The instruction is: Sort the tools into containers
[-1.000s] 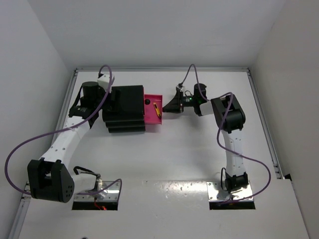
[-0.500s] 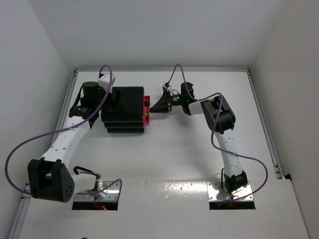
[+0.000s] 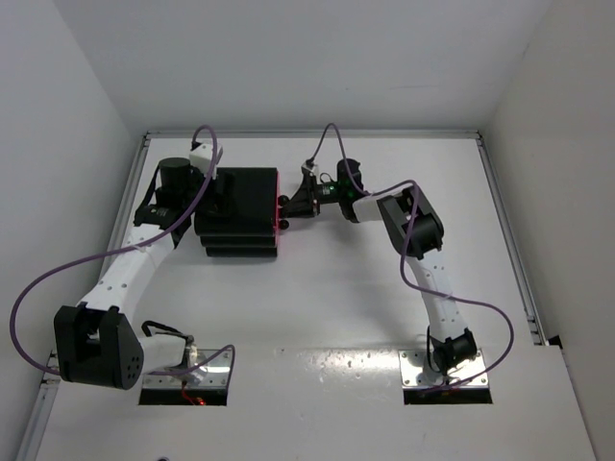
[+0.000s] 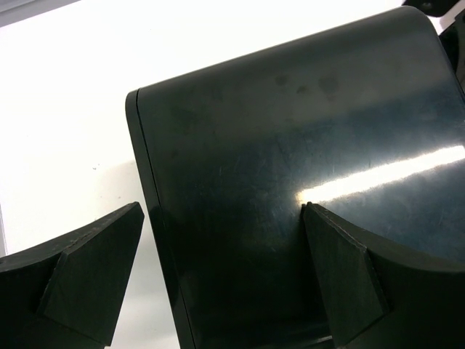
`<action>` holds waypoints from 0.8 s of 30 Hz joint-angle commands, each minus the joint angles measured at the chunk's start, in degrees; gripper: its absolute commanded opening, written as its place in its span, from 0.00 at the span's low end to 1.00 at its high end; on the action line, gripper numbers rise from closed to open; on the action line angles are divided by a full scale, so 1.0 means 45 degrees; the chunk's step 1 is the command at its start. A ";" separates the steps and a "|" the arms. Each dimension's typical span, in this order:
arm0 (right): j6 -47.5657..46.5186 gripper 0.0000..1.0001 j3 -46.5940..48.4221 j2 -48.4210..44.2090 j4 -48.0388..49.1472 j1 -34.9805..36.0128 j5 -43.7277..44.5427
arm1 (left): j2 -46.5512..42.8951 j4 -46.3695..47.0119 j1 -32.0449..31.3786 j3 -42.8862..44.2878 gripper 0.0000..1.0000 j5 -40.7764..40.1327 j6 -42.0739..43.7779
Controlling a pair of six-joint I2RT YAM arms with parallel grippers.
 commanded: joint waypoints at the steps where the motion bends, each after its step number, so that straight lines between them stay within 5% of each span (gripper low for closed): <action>1: 0.0169 0.25 0.0773 -0.0005 0.1155 0.0318 -0.0226 | 0.0330 -0.0931 0.0103 -0.0416 1.00 0.0017 0.0280; 11: 0.0305 0.53 -0.0044 -0.0588 0.1565 0.0416 -0.0226 | 0.0214 -0.0813 0.0103 -0.0416 1.00 -0.0353 0.0144; 24: -0.0085 0.55 -0.3267 -0.4067 0.1955 -0.1400 -0.1066 | -0.0255 -0.0696 0.0103 -0.0416 1.00 -0.0354 -0.0110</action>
